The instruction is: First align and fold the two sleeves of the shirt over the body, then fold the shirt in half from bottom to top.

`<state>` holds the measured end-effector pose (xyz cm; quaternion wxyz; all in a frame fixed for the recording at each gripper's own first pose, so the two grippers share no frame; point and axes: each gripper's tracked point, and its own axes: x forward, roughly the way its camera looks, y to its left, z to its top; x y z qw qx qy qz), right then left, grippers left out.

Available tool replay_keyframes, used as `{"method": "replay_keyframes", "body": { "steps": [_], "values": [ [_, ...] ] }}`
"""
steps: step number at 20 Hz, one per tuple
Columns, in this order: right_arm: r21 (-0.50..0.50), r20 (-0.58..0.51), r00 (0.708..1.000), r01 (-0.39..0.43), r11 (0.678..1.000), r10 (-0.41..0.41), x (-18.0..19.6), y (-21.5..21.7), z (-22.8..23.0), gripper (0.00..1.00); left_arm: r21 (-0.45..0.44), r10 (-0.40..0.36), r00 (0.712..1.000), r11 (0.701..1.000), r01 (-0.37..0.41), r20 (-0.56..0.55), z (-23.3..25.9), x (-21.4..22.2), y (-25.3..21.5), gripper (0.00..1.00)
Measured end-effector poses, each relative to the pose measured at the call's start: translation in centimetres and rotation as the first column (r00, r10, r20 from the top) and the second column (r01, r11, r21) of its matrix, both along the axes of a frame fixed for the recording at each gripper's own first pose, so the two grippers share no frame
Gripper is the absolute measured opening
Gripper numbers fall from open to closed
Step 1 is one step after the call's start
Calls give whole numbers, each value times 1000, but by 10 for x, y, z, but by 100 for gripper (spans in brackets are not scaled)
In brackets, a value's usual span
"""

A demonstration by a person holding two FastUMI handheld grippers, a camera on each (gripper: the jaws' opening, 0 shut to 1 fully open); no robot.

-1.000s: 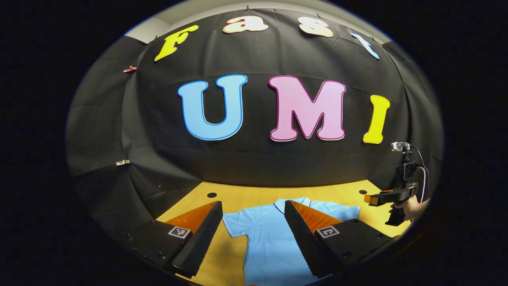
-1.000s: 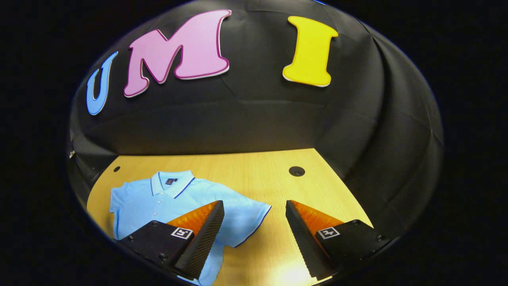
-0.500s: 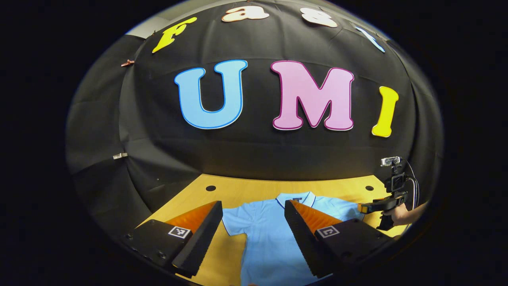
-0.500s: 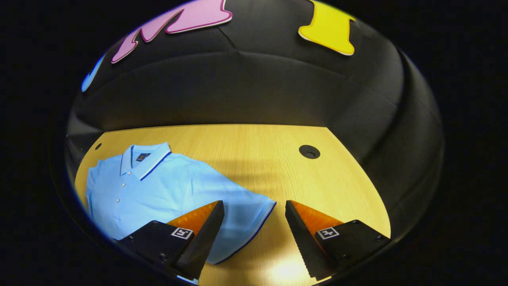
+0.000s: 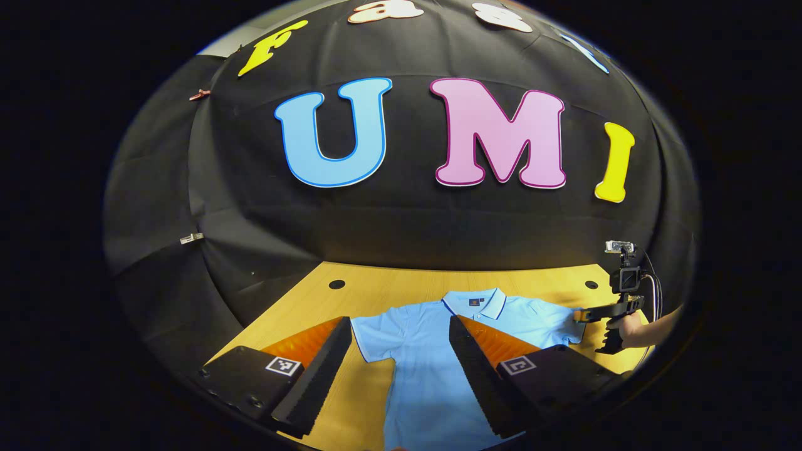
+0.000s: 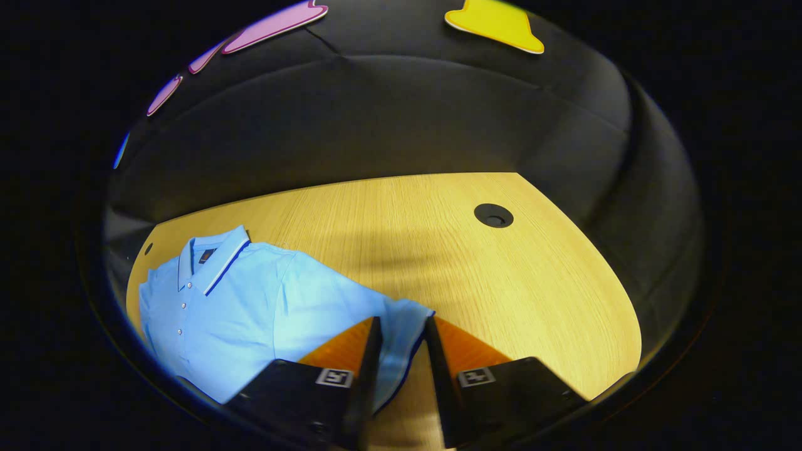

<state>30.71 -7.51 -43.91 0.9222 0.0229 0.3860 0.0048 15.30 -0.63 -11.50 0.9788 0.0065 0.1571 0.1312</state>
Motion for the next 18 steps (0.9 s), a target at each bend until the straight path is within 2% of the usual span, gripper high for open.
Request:
{"method": "replay_keyframes", "body": {
  "steps": [2,4,7,11,15,18],
  "values": [
    [5,3,1000,-10,1000,10,0,7,1,14,0,-3,1000,1000,3,3,0,2,-3,100],
    [-16,8,999,-38,999,38,1,7,2,6,0,-5,1000,1000,5,4,-2,3,-5,100],
    [-19,2,998,-61,998,61,2,12,8,6,-13,-13,1000,1000,13,17,-2,-1,-7,100],
    [-34,58,993,-96,995,98,17,29,47,6,-27,2,1000,1000,-2,16,-8,-14,2,100],
    [-35,99,978,-180,983,183,19,82,73,5,3,22,1000,1000,-22,12,-9,-29,12,99],
    [-24,102,962,-251,968,252,10,131,79,6,-11,32,999,999,-31,26,-5,-40,16,100]
  ]
}}
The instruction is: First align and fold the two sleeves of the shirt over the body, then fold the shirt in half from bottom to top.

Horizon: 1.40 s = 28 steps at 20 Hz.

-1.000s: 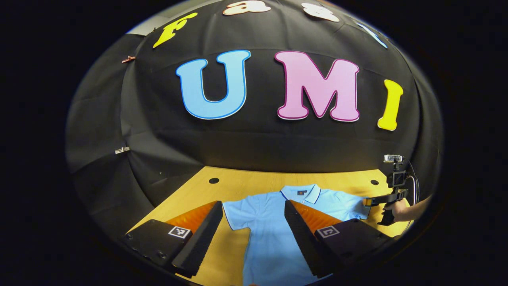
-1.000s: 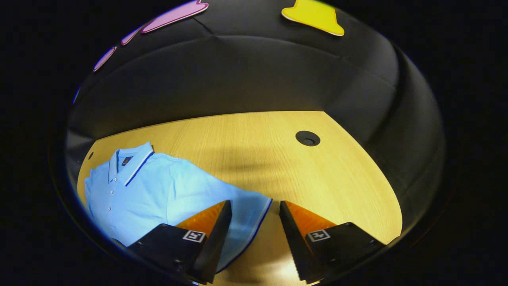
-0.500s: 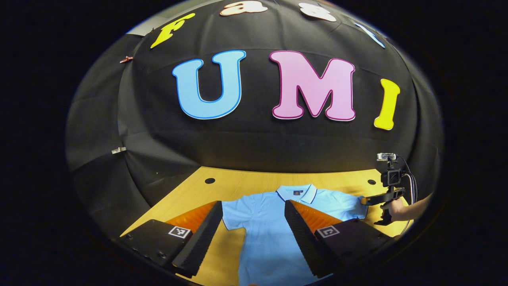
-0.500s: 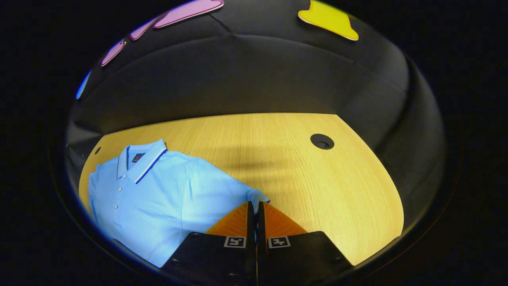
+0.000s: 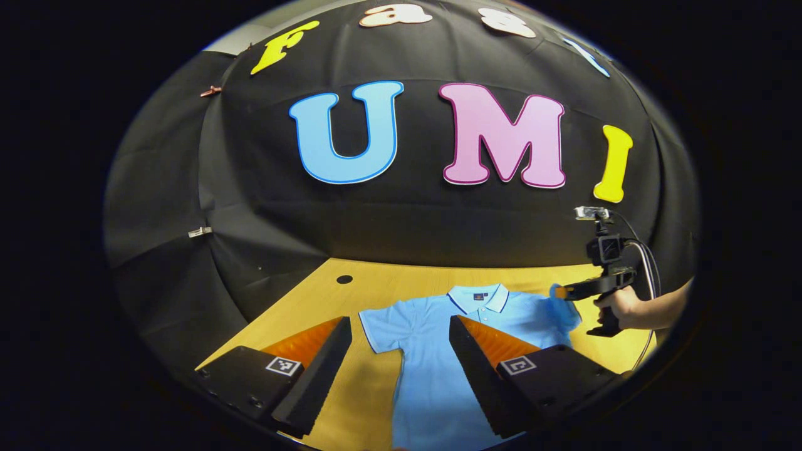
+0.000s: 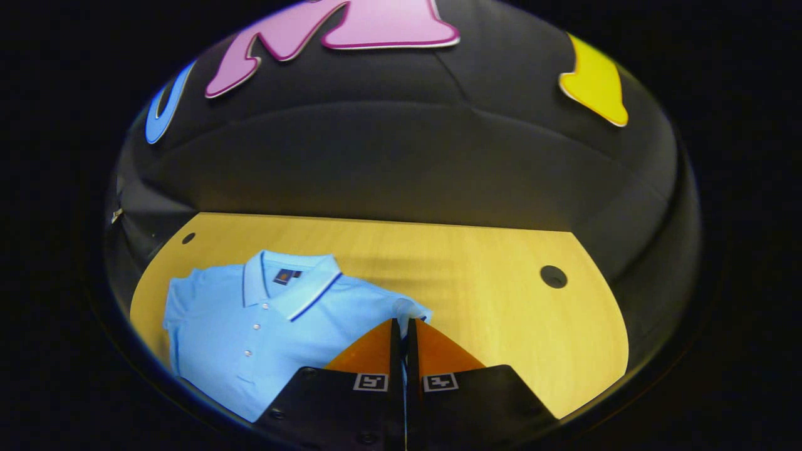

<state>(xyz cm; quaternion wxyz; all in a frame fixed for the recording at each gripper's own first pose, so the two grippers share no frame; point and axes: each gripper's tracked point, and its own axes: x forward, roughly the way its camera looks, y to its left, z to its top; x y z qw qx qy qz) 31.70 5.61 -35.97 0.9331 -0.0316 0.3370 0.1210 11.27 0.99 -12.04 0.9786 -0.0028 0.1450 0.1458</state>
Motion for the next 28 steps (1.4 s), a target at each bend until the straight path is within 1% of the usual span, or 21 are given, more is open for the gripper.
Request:
{"method": "replay_keyframes", "body": {
  "steps": [2,4,8,12,13,14,15,17,19,20,22,23,25,27,28],
  "values": [
    [-22,12,998,-57,998,57,-6,29,0,5,8,30,1000,1000,-30,10,2,-6,9,99],
    [-21,-6,995,-95,995,95,-16,56,-8,5,-1,39,999,999,-39,8,3,-11,14,100],
    [-19,-35,991,-131,991,131,-31,95,-17,6,-19,69,998,997,-69,0,-1,-22,26,100],
    [14,-62,984,-168,986,169,-48,127,-19,6,-41,89,996,995,-90,-22,-14,-25,37,100],
    [20,-70,980,-183,983,184,-53,133,-20,10,-45,89,996,995,-90,-26,-17,-24,40,100],
    [23,-77,977,-198,980,199,-56,137,-24,12,-49,88,996,995,-89,-31,-22,-21,42,100],
    [24,-83,974,-210,977,212,-61,141,-26,18,-52,85,996,995,-87,-34,-25,-17,46,100],
    [36,-84,971,-222,974,224,-70,146,-24,18,-54,81,996,995,-83,-33,-31,-6,53,100],
    [68,-93,968,-226,972,232,-82,149,-19,18,-65,62,998,996,-63,-29,-38,11,58,99],
    [85,-94,968,-225,971,232,-88,149,-15,22,-72,48,998,996,-50,-29,-42,20,61,100],
    [105,-82,968,-226,968,235,-98,144,-4,44,-90,17,999,996,-20,-37,-53,43,68,99],
    [102,-65,969,-229,968,236,-102,137,3,61,-100,0,999,995,-4,-41,-59,56,71,99],
    [81,-30,970,-238,968,241,-107,121,17,86,-114,-29,998,993,22,-57,-74,81,81,99],
    [43,6,970,-243,969,243,-112,101,30,98,-118,-48,996,992,39,-78,-95,106,91,99],
    [27,24,971,-239,971,238,-113,90,37,98,-116,-46,995,993,35,-85,-105,120,97,100]
  ]
}}
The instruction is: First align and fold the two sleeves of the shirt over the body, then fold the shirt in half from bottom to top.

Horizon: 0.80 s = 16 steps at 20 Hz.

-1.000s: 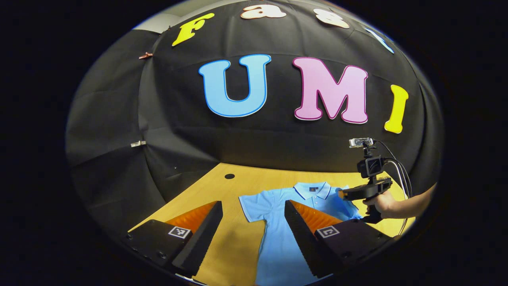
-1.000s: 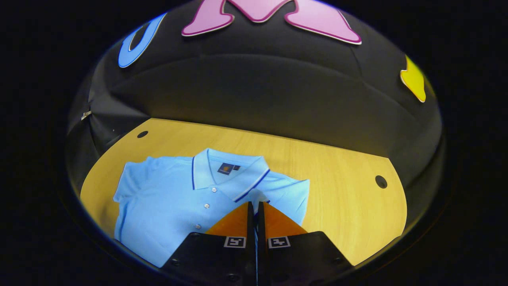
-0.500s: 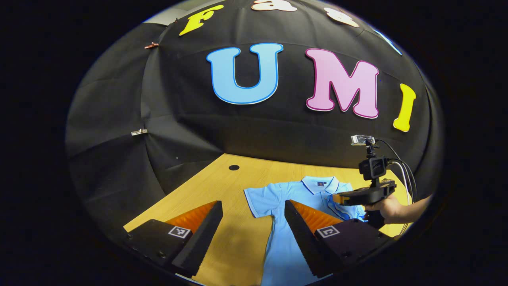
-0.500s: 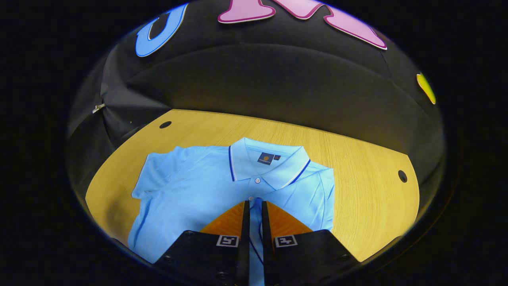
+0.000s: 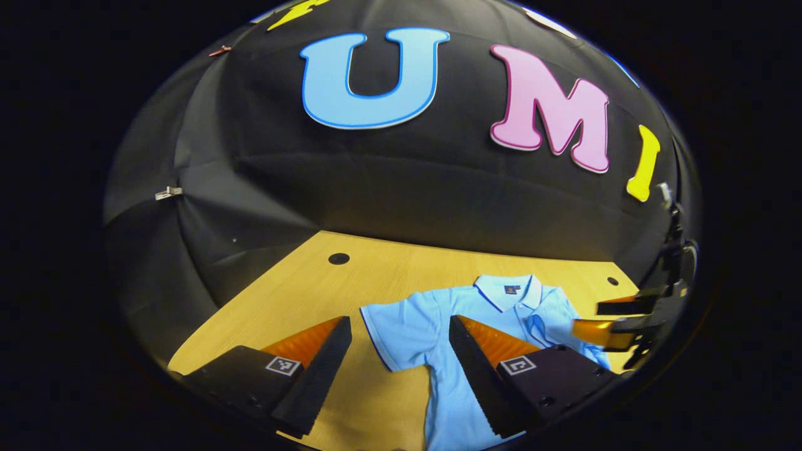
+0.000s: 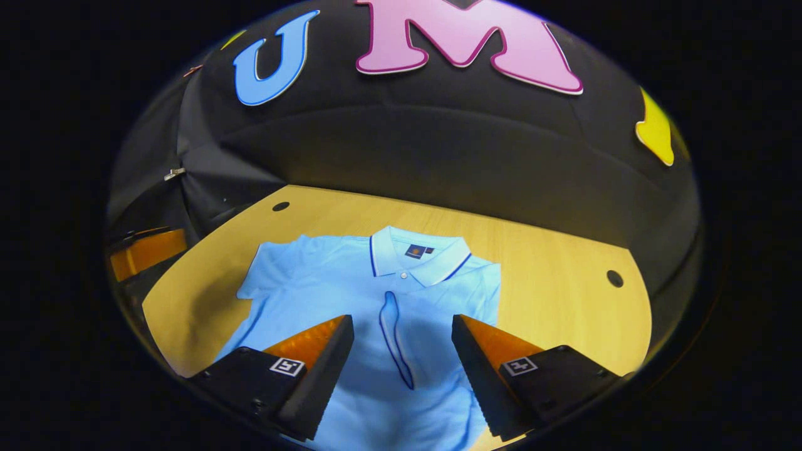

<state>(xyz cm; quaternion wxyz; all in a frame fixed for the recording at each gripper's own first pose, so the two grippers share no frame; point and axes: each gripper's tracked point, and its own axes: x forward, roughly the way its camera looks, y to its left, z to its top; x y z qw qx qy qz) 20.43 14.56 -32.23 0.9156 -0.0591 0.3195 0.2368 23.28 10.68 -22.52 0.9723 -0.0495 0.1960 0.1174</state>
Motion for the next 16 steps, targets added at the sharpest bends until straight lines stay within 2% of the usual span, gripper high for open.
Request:
{"method": "replay_keyframes", "body": {
  "steps": [4,7,12,14,16],
  "values": [
    [1,46,997,66,998,-66,-10,-43,23,98,-21,11,999,1000,-12,-32,-36,44,23,99],
    [-60,74,987,144,988,-140,-25,-90,20,98,-5,26,994,1000,-27,-102,-77,82,51,100],
    [-62,48,979,201,978,-198,-42,-115,9,98,-15,39,982,999,-42,-187,-118,107,75,100],
    [-54,35,978,209,976,-207,-45,-119,7,98,1,11,973,1000,-11,-230,-134,110,73,98],
    [-74,23,977,213,974,-212,-50,-127,-1,98,0,-7,976,1000,7,-218,-133,114,71,99]
  ]
}}
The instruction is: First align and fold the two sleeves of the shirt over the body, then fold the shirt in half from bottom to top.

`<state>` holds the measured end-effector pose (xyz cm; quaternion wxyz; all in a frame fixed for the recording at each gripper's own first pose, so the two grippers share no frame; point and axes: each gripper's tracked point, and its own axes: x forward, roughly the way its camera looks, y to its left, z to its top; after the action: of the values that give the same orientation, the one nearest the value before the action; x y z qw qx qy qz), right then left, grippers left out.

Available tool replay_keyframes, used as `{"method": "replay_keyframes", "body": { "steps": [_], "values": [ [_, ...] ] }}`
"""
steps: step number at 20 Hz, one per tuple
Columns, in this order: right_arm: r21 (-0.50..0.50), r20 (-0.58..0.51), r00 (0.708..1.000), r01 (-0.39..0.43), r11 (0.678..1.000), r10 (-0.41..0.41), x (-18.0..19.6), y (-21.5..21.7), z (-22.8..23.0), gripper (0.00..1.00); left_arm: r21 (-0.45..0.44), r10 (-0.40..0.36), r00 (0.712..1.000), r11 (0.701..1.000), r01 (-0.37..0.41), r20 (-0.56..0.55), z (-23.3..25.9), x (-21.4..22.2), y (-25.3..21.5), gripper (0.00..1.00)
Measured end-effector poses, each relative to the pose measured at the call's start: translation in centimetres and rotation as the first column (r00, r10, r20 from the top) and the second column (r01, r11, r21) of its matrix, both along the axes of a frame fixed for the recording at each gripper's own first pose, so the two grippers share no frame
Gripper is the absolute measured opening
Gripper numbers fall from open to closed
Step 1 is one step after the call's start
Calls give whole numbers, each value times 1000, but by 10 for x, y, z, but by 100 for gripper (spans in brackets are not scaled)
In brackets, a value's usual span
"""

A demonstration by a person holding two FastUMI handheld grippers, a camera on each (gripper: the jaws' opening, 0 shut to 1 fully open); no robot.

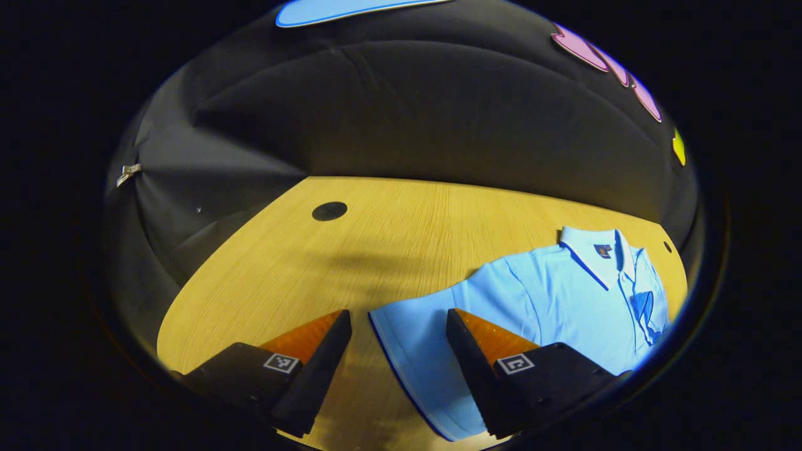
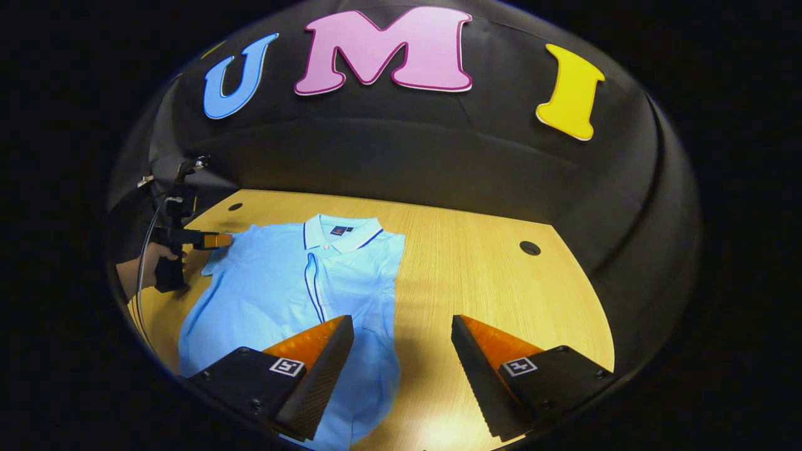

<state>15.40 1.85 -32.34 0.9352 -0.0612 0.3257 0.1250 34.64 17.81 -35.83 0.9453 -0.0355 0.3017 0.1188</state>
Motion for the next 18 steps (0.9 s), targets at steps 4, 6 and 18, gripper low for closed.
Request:
{"method": "replay_keyframes", "body": {
  "steps": [4,6,18],
  "values": [
    [36,-32,998,49,998,-47,-9,-9,-14,98,-14,-69,997,998,69,-17,-2,4,-18,68],
    [48,-43,998,57,997,-55,-13,-11,-18,98,-14,-111,994,994,110,-17,0,5,-28,29],
    [76,-37,996,83,994,-81,-9,-41,-22,98,33,-145,989,989,144,28,53,15,-74,6]
  ]
}}
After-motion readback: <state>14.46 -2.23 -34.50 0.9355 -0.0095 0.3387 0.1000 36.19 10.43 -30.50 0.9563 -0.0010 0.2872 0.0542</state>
